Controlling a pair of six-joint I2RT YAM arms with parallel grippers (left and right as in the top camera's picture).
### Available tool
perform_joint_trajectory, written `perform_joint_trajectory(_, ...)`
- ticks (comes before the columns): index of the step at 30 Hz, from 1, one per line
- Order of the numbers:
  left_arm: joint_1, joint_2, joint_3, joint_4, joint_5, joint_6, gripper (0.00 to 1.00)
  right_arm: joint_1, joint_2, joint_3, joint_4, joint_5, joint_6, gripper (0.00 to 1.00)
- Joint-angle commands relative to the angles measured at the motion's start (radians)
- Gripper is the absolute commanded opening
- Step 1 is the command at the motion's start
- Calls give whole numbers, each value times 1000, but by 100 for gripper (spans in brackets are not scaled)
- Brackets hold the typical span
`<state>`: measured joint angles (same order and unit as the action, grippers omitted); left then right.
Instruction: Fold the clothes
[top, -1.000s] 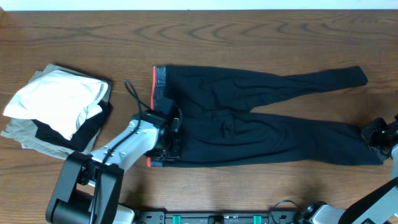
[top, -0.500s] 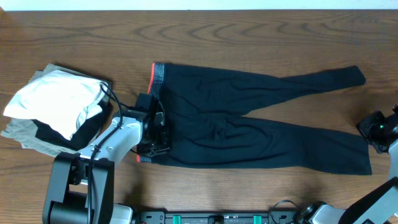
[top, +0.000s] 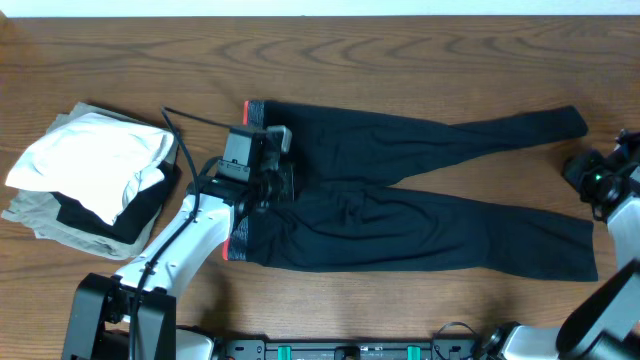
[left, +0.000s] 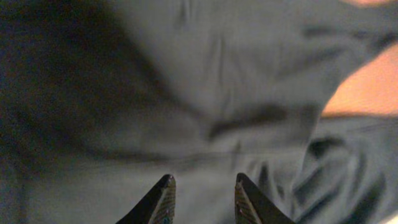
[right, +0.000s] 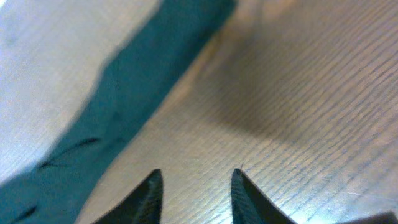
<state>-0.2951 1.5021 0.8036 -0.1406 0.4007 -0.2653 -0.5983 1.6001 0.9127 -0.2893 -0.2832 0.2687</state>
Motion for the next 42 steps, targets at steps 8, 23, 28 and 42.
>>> perform_joint_trajectory(8,1,14,11,174,-261,2,34,1,269,307,-32,-5,-103,74)
perform_joint_trajectory(23,1,190,11,329,-261,2,35,-5,448,419,125,-5,-121,63)
perform_joint_trajectory(28,1,193,11,346,-264,2,35,-4,461,419,175,-5,-121,59)
perform_joint_trajectory(42,1,193,11,349,-264,2,35,1,544,419,227,-6,-120,51)
